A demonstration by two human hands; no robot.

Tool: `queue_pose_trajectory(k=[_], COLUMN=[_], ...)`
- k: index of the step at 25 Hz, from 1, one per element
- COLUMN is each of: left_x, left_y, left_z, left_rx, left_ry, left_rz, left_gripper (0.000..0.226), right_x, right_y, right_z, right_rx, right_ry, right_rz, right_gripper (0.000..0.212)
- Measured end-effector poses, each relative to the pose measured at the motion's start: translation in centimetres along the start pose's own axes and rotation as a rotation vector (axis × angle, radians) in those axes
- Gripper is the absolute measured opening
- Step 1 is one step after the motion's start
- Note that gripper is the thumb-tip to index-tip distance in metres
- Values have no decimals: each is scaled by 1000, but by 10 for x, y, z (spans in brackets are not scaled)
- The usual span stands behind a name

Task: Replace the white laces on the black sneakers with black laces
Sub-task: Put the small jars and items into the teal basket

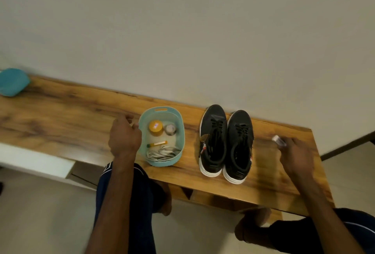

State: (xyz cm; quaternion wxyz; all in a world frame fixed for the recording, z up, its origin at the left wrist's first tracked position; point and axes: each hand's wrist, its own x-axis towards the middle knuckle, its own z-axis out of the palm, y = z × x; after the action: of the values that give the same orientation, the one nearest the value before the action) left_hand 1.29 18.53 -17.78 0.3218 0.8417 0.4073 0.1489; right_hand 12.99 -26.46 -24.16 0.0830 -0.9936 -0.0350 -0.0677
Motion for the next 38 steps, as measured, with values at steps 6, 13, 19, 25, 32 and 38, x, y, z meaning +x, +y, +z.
queue_pose_trajectory(k=[6,13,19,25,32,38], left_x=[4,6,11,8,8,7], left_y=[-7,-16,-15,-15,-14,-13], left_z=[1,2,0,1,2,5], left_rx=[342,312,291,344,360,376], left_ry=[-358,-451,-514,-481,-479,-472], left_rz=[-67,-41,-37,0,-8,7], left_gripper=[41,27,30,34,33,33], right_x=[7,10,7,4,4,-2], right_y=[-231,-352,-355,-360,-347,-356], right_z=[-26,53,86,84,77,79], right_rx=[269,-194,-254,-344,-361,-256], right_ry=[-72,-356,-371,-323,-352,-480], right_rz=[-623,-990,-1004,-1043,-903,-809], right_gripper=[24,28,41,47,31,26])
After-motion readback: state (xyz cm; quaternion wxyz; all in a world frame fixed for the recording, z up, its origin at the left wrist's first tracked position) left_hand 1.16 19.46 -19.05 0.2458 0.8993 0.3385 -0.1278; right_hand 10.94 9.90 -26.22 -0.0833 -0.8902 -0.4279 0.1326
